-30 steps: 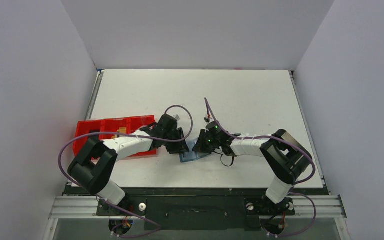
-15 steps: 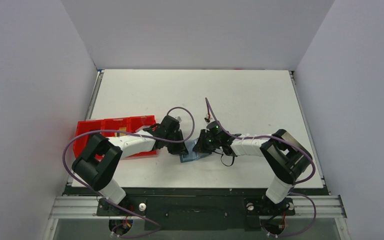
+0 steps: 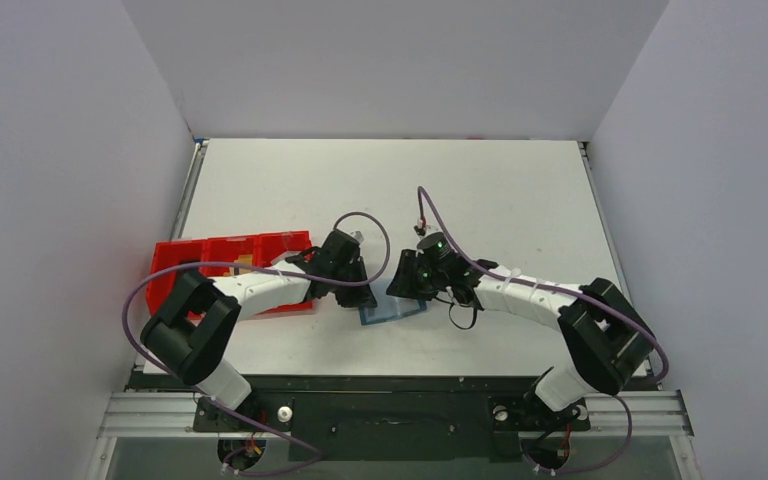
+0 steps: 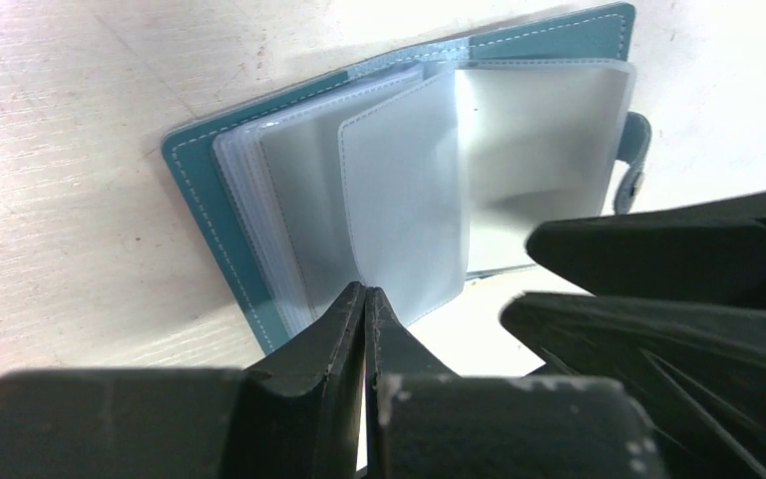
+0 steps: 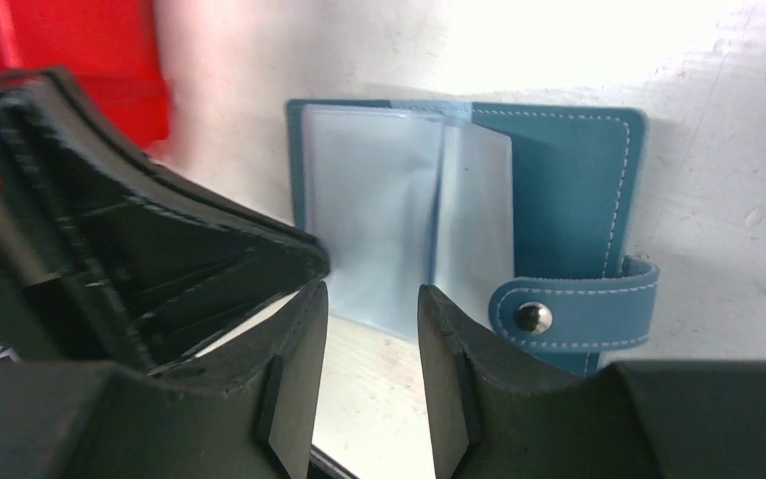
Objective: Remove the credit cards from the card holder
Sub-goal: Remove the credit card from the card holder.
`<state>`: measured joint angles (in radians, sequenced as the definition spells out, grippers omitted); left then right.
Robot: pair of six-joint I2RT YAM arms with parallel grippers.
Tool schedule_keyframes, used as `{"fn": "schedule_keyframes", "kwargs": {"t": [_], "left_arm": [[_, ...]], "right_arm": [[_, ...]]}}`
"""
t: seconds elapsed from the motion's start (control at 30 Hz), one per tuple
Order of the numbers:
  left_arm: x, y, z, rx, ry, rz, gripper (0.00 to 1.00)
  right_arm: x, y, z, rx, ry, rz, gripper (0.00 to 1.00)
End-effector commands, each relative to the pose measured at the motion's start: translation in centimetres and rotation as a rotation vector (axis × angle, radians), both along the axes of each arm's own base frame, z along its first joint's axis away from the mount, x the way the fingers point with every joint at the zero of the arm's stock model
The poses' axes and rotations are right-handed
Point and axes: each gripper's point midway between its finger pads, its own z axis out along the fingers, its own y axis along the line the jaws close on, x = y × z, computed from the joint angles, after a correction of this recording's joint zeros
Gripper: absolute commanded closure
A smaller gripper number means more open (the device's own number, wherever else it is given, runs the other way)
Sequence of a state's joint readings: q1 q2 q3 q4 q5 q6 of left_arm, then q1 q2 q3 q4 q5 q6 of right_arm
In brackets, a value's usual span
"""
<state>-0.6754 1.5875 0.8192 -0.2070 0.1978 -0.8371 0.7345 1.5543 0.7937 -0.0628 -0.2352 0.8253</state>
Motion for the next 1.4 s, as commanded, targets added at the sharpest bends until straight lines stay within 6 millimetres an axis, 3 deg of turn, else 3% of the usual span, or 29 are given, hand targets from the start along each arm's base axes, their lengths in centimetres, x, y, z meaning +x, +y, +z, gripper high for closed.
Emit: {"fn": "schedule_keyframes", "kwargs": {"t": [0.0, 0.27, 0.63, 1.03, 1.17, 1.37], "left_arm": [[1.5, -2.0, 3.6, -0.063, -0.098, -0.024, 1.0], [2.3, -4.3, 5.1, -0.111, -0.13, -0.054, 1.0], [3.5, -7.5, 4.4, -0.114, -0.122, -0.103, 0.98], [4.0, -10.1, 3.0, -0.142, -0.096, -0.148, 0.69], [3.9, -10.3, 3.3, -0.157, -0.103, -0.149, 0.59], [3.8, -10.7, 4.8, -0.192, -0.125, -0.163, 0.52]], "right_arm": [[1.4, 0.0, 5.1, 0.019, -0.11, -0.022, 0.64], [2.3, -2.1, 6.5, -0.036, -0.159, -0.084, 0.64], [2.8, -6.8, 7.4, -0.108, -0.215, -0.229, 0.64], [2.2, -8.9, 6.8, -0.13, -0.21, -0.267, 0.64], [2.1, -9.1, 6.6, -0.133, -0.207, -0.268, 0.64], [2.2, -8.9, 6.8, -0.132, -0.209, -0.264, 0.64]]}}
